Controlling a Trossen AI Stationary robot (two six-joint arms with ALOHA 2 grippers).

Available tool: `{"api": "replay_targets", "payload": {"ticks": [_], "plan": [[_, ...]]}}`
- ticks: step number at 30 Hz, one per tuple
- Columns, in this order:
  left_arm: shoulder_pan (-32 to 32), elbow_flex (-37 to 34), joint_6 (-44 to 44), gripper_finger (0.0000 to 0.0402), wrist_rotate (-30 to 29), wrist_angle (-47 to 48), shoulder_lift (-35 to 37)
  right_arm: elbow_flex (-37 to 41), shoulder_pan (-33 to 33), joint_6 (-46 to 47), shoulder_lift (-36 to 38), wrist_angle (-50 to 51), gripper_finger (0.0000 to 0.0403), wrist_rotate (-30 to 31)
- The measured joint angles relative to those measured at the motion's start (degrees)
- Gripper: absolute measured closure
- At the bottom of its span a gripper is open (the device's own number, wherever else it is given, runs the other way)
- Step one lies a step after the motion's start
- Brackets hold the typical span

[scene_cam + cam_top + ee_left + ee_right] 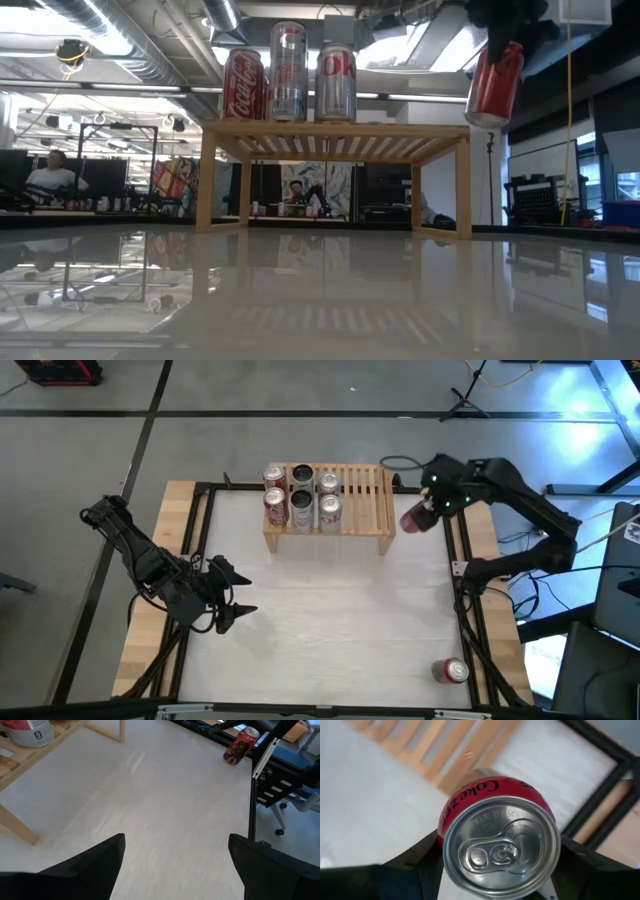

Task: Place canned beverage on shelf
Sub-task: Put the top dark red soda can on the shelf

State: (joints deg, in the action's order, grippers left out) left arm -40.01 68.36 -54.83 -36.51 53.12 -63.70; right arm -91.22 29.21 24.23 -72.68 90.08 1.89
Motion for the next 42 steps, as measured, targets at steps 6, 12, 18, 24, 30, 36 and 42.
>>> {"api": "replay_targets", "payload": {"ticks": [6, 12, 18, 24, 30, 36, 42], "plan": [[0.0, 0.0, 0.0, 0.005, 0.0, 0.02, 0.0, 0.0, -10.08, 5.36, -0.23, -0.04, 0.014, -1.57], [-0.19, 0.0, 2.13, 0.005, 0.41, -0.06, 0.0, 0.0, -21.2, 8.04, -2.21, -1.34, 0.014, -2.51], [-0.83, 0.0, 4.02, 0.005, 0.25, -0.04, -0.02, 0.0, -32.03, 8.94, -9.24, -15.27, 0.014, -2.3], [-1.64, 0.0, 4.43, 0.005, 0.02, 0.05, -0.02, 0.0, -38.21, 7.31, -19.66, -24.34, 0.014, -2.09], [-2.15, 0.0, 4.39, 0.005, 0.0, 0.28, -0.02, 0.02, -41.17, 6.84, -28.8, -25.78, 0.014, -0.71], [-1.86, 0.0, 4.41, 0.005, -0.02, 0.02, -0.02, 0.07, -41.27, 6.74, -34.58, -25.39, 0.014, -2.92], [-1.6, 0.0, 4.02, 0.005, 0.22, -0.26, -0.02, 0.0, -41.18, 3.38, -36.8, -29.57, 0.0133, -4.12]]}}
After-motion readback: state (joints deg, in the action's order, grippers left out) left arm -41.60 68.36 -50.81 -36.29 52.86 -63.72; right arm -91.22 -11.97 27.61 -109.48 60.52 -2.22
